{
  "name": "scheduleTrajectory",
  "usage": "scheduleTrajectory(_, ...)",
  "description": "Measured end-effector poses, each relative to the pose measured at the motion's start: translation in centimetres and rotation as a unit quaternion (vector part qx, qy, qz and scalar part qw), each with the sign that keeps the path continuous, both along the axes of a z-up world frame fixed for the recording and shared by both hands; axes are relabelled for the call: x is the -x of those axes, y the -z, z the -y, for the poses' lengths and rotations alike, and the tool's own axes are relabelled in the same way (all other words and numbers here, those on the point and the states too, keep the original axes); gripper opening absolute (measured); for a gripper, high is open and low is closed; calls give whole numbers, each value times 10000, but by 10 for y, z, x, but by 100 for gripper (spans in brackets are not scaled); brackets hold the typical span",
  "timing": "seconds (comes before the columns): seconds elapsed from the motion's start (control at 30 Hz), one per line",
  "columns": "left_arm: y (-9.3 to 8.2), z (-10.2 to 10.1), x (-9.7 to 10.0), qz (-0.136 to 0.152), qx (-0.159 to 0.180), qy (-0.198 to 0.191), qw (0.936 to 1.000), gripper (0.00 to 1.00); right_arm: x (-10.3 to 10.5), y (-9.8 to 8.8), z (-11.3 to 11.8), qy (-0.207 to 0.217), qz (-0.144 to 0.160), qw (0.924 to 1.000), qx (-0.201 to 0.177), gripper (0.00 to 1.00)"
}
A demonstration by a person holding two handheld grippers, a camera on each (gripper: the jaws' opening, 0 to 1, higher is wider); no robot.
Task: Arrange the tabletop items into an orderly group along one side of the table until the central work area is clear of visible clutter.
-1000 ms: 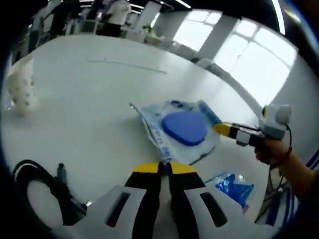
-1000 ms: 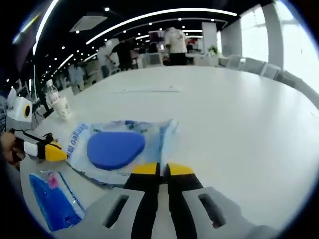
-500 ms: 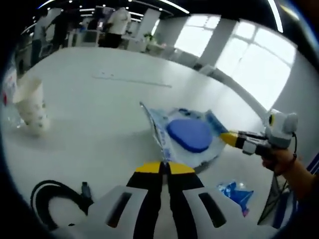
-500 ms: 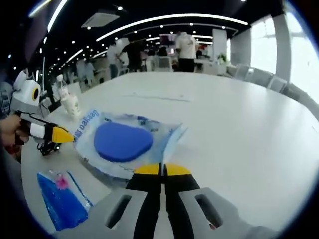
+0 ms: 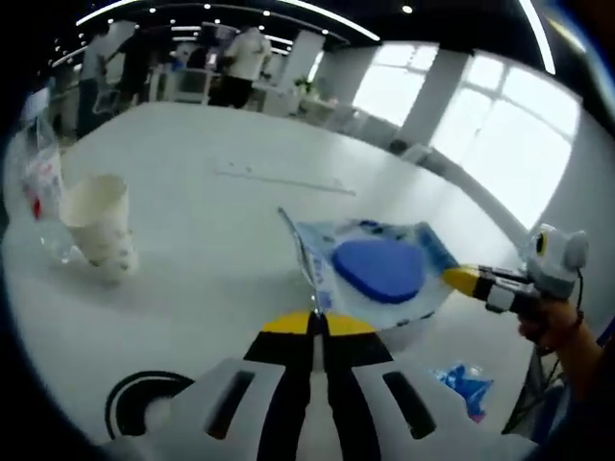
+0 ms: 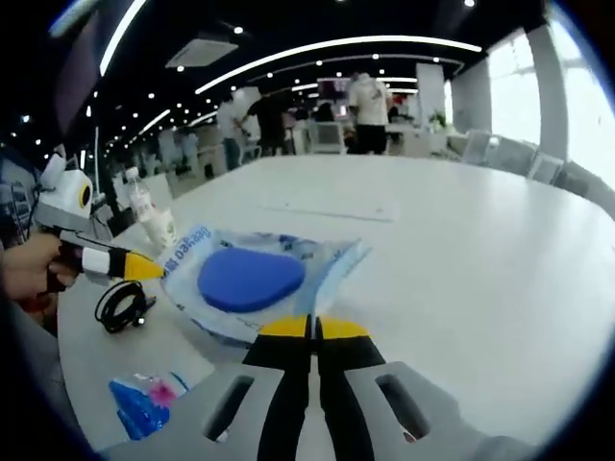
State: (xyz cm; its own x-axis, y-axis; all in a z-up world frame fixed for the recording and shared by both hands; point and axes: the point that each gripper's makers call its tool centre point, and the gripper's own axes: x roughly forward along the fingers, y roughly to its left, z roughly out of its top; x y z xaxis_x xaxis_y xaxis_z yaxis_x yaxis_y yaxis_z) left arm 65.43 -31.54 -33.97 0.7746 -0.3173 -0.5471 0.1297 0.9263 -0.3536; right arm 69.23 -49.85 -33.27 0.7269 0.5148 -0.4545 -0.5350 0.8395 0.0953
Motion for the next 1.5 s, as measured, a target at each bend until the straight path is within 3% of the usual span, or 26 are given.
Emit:
scheduleTrajectory(0.8, 2, -81, -13, 130, -96, -770, 9969, 0, -9, -7, -81, -182, -195, 9977, -620, 2)
scheduleTrajectory(1.23, 20, -106, -16, 4, -104, -1126, 9936, 0, -16, 11, -106, -188, -330, 9975, -602, 2)
scheduleTrajectory(1.4, 26, -112, -17, 0, -289, -1136, 9931, 0, -17, 18, -112, -207, -388, 9973, -580, 2)
scheduleTrajectory(1.5, 28, -115, -18, 17, -175, -1210, 9925, 0, -16, 22, -113, -195, -431, 9973, -562, 2)
